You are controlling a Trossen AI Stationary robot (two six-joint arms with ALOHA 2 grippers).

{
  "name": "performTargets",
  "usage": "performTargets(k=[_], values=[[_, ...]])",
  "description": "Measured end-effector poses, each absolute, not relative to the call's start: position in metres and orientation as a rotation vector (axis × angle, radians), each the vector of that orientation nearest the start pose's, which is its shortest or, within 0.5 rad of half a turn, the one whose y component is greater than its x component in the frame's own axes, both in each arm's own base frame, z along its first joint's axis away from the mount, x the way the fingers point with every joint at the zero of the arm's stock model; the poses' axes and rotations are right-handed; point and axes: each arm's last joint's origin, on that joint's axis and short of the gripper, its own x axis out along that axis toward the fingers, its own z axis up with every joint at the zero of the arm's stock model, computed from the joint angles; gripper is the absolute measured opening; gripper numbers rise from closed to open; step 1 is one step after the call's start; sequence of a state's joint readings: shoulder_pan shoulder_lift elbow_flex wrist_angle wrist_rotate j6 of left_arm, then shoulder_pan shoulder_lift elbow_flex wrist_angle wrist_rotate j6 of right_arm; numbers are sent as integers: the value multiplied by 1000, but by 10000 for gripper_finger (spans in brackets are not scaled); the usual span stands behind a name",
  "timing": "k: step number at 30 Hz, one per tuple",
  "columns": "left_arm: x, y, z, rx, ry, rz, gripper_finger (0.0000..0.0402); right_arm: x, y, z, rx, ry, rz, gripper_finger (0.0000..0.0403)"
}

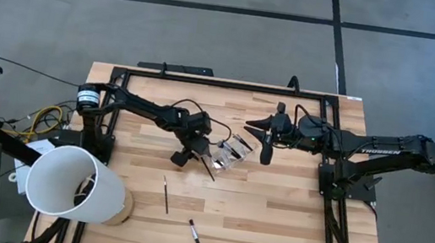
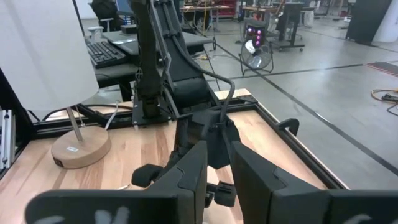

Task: Put items in baskets/containers
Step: Put the black eyeshadow brush into the transparent organizer

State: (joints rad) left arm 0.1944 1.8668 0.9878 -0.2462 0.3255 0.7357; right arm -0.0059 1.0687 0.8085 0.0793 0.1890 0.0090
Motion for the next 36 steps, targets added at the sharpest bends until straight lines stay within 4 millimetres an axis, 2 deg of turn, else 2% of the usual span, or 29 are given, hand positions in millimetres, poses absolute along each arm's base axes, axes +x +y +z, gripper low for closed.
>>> performTargets(k=[25, 32, 36], values=[[335, 58, 120, 388, 992, -479, 32, 240, -7, 313, -7, 175, -194, 66], [334, 58, 122, 392, 998, -472, 21, 240, -7, 313, -7, 175, -194, 66], [330, 58, 129, 402, 1008, -454, 23, 240, -7, 313, -7, 175, -194, 66]])
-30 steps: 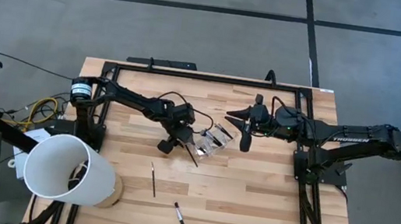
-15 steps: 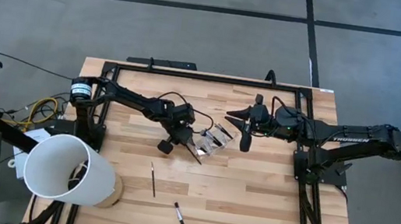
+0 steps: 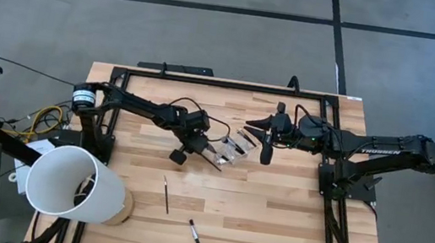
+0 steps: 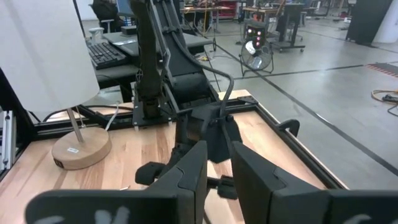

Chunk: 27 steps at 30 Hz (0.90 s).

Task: Put items in baskets/containers
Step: Put the black eyeshadow brush into the transparent organizer

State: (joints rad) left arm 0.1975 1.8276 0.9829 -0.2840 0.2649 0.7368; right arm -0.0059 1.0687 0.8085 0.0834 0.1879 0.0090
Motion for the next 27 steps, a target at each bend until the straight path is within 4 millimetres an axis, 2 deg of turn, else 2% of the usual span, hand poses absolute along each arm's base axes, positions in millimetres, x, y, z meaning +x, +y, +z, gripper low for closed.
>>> performTargets(k=[16, 21, 24, 27], values=[[300, 53, 176, 404, 1084, -442, 20, 241, -7, 313, 4, 166, -195, 66], [291, 54, 188, 456, 1131, -374, 21, 263, -7, 298, 11, 174, -193, 66], [286, 53, 199, 519, 1121, -334, 20, 283, -8, 278, -4, 242, -191, 66], [281, 49, 215, 566, 1080, -296, 20, 302, -10, 275, -15, 312, -198, 66]])
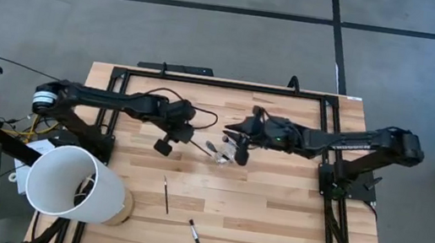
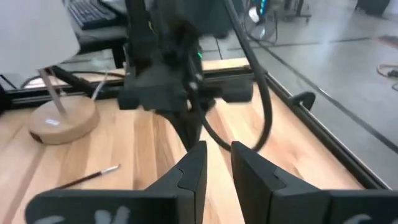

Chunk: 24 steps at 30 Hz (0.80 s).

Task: Put items in baskets/containers
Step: Put the black eyeshadow brush into the transparent organizer

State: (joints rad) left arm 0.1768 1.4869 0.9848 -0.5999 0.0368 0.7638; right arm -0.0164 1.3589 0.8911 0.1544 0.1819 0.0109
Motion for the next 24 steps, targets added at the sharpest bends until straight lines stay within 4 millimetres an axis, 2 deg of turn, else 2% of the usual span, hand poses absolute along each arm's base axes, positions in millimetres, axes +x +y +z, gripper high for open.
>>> performTargets(k=[7, 13, 19, 24], values=[[261, 36, 255, 687, 971, -210, 20, 341, -2, 285, -12, 407, -174, 66], [245, 16, 280, 861, 895, -172, 19, 361, -2, 277, 87, 436, -152, 66], [239, -5, 287, 1129, 912, -136, 18, 361, -12, 279, 175, 412, -143, 66], [239, -20, 286, 1254, 918, -142, 18, 366, -11, 282, 183, 348, -98, 66]])
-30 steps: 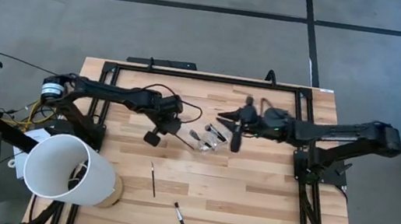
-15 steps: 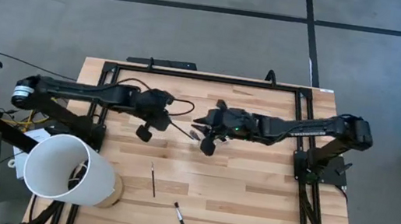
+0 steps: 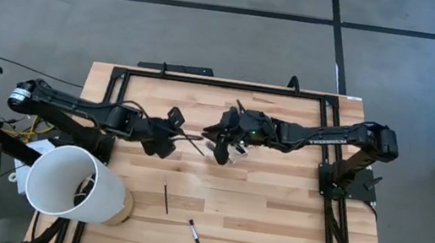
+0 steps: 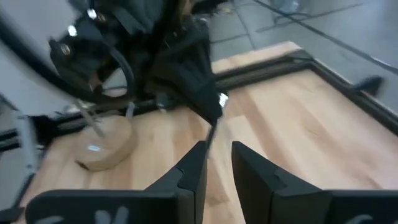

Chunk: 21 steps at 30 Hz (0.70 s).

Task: Put items in baskets/containers
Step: Put the black eyeshadow brush into the transparent organizer

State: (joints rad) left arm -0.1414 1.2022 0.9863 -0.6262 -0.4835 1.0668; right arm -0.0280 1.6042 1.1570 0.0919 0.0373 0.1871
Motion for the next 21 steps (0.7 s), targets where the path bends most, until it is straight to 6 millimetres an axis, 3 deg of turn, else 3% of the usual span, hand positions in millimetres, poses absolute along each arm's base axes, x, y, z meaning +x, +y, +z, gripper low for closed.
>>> performTargets(k=[9, 15, 21], values=[[238, -43, 290, 1385, 862, -137, 17, 391, -15, 255, 203, 375, -14, 74], [236, -57, 291, 1472, 806, -192, 17, 412, -15, 254, 224, 400, -8, 133], [233, -64, 293, 1525, 817, -135, 17, 422, -16, 256, 234, 397, 3, 183]])
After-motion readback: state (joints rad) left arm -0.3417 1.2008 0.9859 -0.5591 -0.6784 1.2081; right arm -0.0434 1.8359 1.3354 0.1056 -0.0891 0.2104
